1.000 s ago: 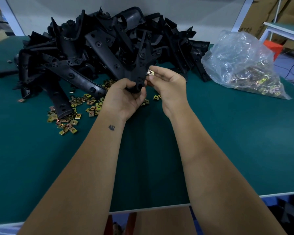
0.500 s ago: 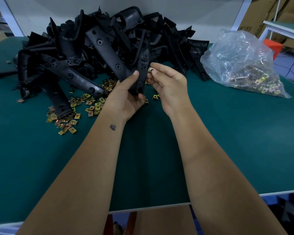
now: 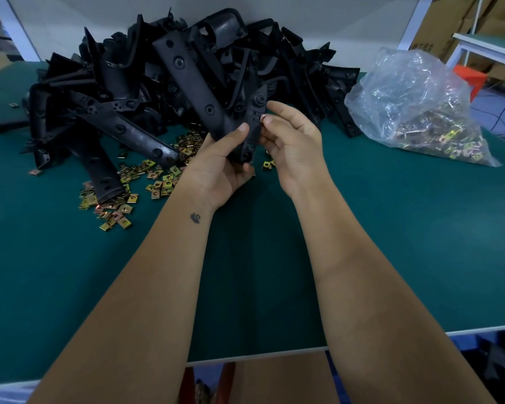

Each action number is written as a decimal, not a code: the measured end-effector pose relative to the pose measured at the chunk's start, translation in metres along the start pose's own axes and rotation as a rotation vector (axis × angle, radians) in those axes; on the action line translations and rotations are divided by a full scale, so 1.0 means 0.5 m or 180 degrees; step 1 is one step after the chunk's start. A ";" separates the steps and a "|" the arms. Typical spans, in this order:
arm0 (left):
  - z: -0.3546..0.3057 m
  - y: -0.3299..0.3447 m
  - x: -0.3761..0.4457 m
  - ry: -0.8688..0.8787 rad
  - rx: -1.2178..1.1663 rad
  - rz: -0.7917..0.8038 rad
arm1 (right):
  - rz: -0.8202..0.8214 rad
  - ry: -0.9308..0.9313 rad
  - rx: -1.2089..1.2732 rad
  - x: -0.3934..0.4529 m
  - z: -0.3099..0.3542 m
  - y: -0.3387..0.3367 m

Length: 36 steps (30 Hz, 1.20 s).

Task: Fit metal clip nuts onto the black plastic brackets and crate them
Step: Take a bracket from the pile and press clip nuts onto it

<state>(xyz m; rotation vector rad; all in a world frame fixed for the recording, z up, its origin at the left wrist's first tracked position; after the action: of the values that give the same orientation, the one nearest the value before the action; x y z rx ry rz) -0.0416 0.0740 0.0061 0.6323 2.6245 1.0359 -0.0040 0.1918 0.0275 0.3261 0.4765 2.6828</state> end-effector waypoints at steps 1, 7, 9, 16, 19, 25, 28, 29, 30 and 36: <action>0.000 0.002 -0.001 0.0006 0.0058 0.0006 | -0.0008 0.0008 0.0034 0.000 0.001 0.000; 0.002 0.008 -0.004 0.0029 0.0302 -0.0012 | -0.0085 -0.0030 0.0029 0.001 0.002 -0.001; 0.002 0.009 -0.003 0.0030 0.0311 -0.0040 | -0.0078 -0.0052 -0.0015 0.002 0.001 -0.001; 0.002 0.010 -0.004 0.0022 0.0296 -0.0076 | -0.0062 -0.0118 -0.0105 0.004 0.000 0.001; 0.001 0.010 -0.005 0.0037 0.0293 -0.0084 | -0.0070 -0.0145 -0.0136 0.005 -0.001 0.001; 0.000 0.009 -0.005 0.0042 0.0351 -0.0102 | -0.0049 -0.0175 -0.0195 0.004 -0.003 -0.002; 0.000 0.008 -0.006 0.0051 0.0350 -0.0080 | -0.0033 -0.0188 -0.0270 0.004 -0.004 -0.001; 0.000 0.007 -0.007 0.0055 0.0341 -0.0081 | -0.0028 -0.0191 -0.0299 0.003 -0.005 -0.001; 0.001 0.006 -0.007 0.0060 0.0328 -0.0090 | -0.0026 -0.0192 -0.0322 0.003 -0.005 -0.001; 0.003 0.008 -0.005 0.0121 0.0385 -0.0126 | -0.0011 -0.0175 -0.0352 0.003 -0.004 0.001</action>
<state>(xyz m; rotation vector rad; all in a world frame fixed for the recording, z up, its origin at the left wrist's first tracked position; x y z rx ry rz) -0.0374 0.0762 0.0080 0.5893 2.7376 0.8917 -0.0060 0.1911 0.0259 0.3652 0.3107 2.6762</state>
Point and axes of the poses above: each hand's wrist, its own x-axis towards the middle knuckle, its own y-axis out of the palm, z = x × y, the point moved 2 cm from there along x, towards the middle knuckle, and after that the axes turned 6 degrees about -x, right-handed, at the moved point
